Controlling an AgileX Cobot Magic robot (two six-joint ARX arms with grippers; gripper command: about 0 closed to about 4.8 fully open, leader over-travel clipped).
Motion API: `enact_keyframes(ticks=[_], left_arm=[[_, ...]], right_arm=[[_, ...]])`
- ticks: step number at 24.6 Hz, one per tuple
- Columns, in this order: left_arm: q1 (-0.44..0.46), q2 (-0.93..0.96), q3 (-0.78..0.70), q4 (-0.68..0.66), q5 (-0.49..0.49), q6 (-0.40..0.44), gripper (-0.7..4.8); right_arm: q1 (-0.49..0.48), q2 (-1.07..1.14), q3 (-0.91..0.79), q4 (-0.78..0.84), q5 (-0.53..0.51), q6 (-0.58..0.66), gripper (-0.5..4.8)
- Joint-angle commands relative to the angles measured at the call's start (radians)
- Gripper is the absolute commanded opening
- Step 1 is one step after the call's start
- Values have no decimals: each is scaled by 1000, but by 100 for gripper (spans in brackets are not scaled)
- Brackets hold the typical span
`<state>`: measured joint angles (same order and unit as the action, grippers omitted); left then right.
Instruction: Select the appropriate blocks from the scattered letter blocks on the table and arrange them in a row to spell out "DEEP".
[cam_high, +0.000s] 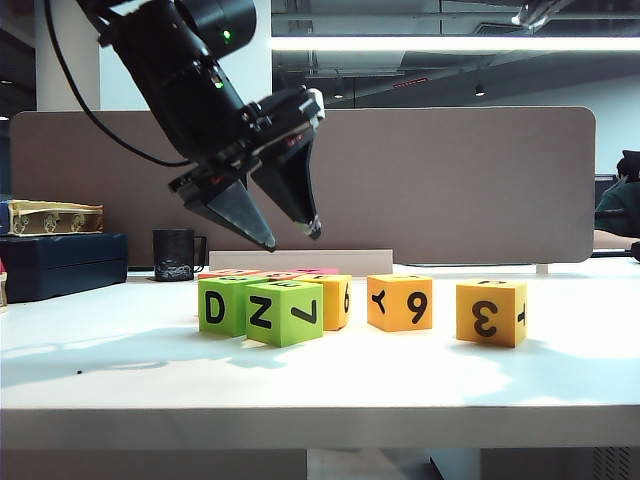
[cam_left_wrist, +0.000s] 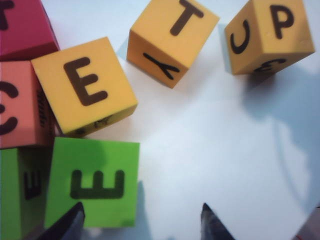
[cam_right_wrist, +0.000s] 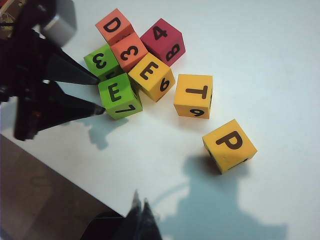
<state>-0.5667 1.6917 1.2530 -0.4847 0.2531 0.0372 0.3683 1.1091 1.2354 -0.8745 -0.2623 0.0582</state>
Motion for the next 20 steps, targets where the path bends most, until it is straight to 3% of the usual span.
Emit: enact_keyframes(ticks=[1, 11, 20], left_arm=[[-1, 54, 61, -43, -32, 40, 320], [1, 111, 107, -76, -138, 127, 353], [2, 134, 107, -82, -140, 139, 355]], right_arm=[[1, -5, 46, -16, -3, -3, -1], [1, -4, 74, -49, -2, -6, -1], [1, -4, 74, -51, -2, -6, -1]])
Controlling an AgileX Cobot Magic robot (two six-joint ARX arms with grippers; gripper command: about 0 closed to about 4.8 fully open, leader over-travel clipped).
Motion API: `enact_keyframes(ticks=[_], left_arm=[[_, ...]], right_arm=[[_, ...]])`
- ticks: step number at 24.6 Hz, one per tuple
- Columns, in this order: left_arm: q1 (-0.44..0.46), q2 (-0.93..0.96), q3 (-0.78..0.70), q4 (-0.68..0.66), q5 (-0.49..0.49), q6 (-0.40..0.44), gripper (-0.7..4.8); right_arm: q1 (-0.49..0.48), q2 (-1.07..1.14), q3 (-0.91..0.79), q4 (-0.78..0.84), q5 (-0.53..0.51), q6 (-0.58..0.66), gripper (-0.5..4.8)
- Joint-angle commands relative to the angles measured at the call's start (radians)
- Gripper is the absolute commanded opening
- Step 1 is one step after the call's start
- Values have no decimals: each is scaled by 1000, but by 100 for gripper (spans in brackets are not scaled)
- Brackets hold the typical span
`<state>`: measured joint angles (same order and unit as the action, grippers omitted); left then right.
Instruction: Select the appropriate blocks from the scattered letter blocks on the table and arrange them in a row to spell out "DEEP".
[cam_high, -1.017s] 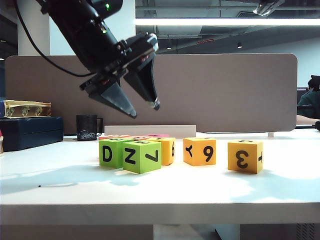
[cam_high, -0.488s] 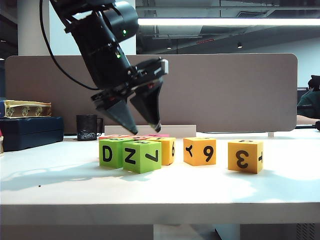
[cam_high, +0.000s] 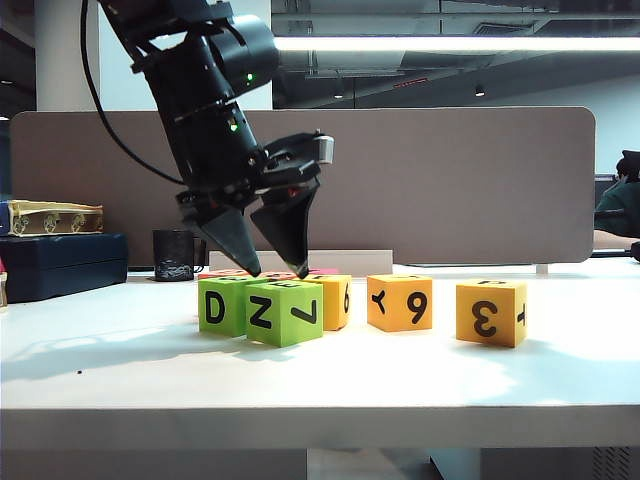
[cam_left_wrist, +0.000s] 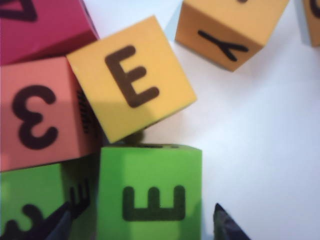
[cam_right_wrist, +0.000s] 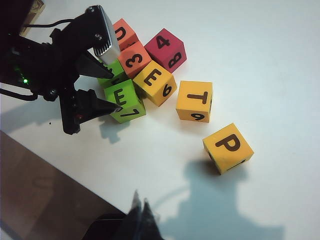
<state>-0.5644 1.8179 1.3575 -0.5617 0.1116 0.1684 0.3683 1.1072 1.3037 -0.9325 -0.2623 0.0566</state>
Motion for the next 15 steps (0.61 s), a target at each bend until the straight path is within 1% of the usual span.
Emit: enact_keyframes(ticks=[1, 10, 15], left_arm=[[-1, 13, 3, -6, 1, 8, 355], [-4, 43, 2, -17, 8, 8, 354], [-10, 50, 2, -21, 5, 9, 343]], right_arm=[[1, -2, 5, 5, -2, -5, -1], [1, -2, 5, -6, 2, -6, -1], [1, -2, 5, -6, 2, -6, -1]])
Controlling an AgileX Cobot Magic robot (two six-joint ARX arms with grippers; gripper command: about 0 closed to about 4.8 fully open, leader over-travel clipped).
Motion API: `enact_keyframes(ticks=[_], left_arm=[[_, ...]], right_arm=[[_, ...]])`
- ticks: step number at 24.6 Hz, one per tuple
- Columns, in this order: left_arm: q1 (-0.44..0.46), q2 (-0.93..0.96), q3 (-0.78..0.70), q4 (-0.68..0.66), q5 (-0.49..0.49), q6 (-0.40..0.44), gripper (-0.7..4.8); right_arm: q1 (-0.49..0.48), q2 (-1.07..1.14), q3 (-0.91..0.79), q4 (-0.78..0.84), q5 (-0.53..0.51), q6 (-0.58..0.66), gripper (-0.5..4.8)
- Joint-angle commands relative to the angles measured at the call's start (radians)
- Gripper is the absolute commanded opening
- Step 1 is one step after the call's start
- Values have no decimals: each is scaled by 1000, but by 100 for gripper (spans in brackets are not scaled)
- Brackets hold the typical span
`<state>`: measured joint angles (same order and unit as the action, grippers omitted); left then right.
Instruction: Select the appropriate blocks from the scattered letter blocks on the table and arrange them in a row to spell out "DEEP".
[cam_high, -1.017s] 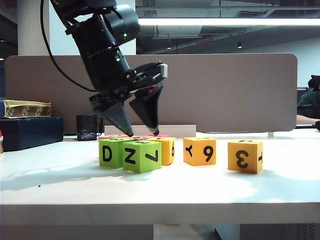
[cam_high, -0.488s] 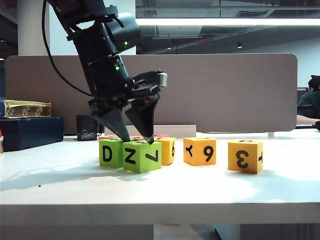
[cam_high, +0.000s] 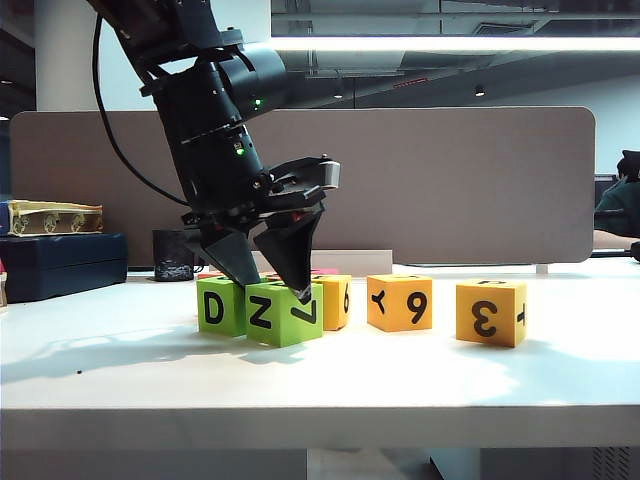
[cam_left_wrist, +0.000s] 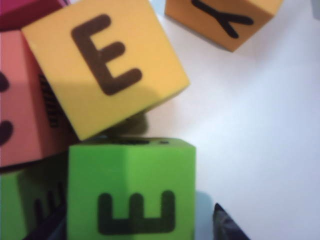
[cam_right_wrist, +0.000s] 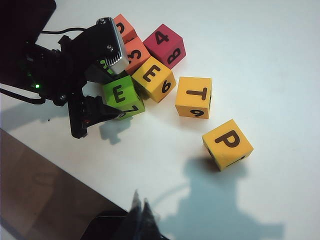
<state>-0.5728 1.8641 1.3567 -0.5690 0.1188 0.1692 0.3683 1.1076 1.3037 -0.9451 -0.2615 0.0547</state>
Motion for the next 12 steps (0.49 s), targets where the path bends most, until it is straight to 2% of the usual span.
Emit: enact_keyframes(ticks=[1, 3, 9, 12], left_arm=[[-2, 4, 3, -14, -3, 8, 339], [-2, 4, 3, -14, -3, 8, 333], [-2, 4, 3, -10, -11, 18, 211], [-2, 3, 3, -2, -11, 18, 200]], right_arm=[[1, -2, 5, 6, 3, -4, -1], [1, -2, 5, 6, 24, -4, -1], [1, -2, 5, 6, 27, -7, -1], [1, -2, 5, 6, 27, -7, -1]])
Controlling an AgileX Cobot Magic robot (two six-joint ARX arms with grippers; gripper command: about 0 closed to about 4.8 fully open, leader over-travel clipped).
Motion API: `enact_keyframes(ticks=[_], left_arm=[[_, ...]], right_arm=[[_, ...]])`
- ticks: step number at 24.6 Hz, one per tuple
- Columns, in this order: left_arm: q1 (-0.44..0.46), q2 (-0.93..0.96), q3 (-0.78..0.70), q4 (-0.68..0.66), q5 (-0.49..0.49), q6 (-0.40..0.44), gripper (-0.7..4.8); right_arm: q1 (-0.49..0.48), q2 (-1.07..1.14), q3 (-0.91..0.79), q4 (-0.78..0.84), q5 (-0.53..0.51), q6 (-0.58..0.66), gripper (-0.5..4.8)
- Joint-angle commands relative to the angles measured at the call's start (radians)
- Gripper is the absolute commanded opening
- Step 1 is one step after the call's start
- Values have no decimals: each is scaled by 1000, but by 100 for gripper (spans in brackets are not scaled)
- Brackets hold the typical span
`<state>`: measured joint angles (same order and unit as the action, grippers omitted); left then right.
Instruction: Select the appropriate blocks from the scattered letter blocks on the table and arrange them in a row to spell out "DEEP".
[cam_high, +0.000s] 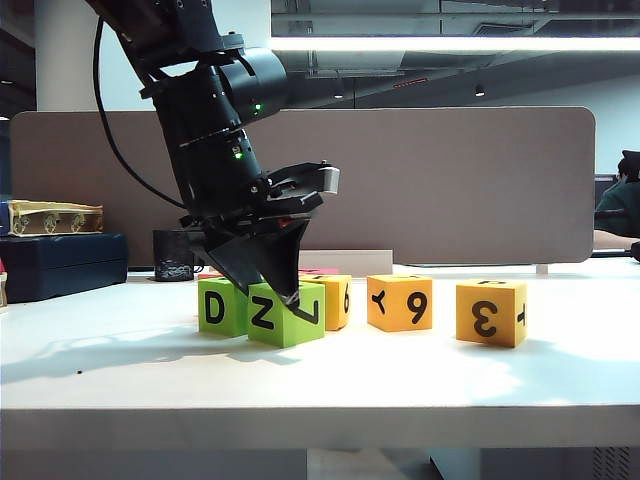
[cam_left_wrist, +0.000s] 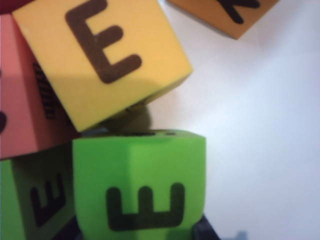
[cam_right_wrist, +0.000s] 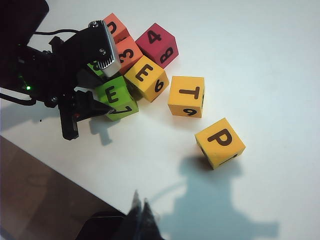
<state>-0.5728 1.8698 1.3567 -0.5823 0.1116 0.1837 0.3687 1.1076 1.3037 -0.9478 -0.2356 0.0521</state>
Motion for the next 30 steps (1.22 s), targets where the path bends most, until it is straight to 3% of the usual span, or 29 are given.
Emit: enact_keyframes(ticks=[1, 4, 10, 18, 24, 30], left_arm=[[-2, -2, 4, 11, -4, 3, 200], [-2, -3, 43, -49, -4, 26, 201], [-2, -3, 168, -246, -3, 156, 201], [-1, -2, 222, -436, 27, 447, 201], [-2, 0, 220, -463, 198, 574, 202], [-2, 2, 220, -448, 232, 663, 202]], right_arm=[[1, -2, 5, 9, 1, -4, -1], [1, -2, 5, 9, 1, -4, -1], [1, -2, 3, 9, 1, -4, -1], [1, -2, 3, 9, 1, -5, -1], [1, -2, 3, 9, 2, -5, -1], [1, -2, 3, 9, 1, -5, -1]])
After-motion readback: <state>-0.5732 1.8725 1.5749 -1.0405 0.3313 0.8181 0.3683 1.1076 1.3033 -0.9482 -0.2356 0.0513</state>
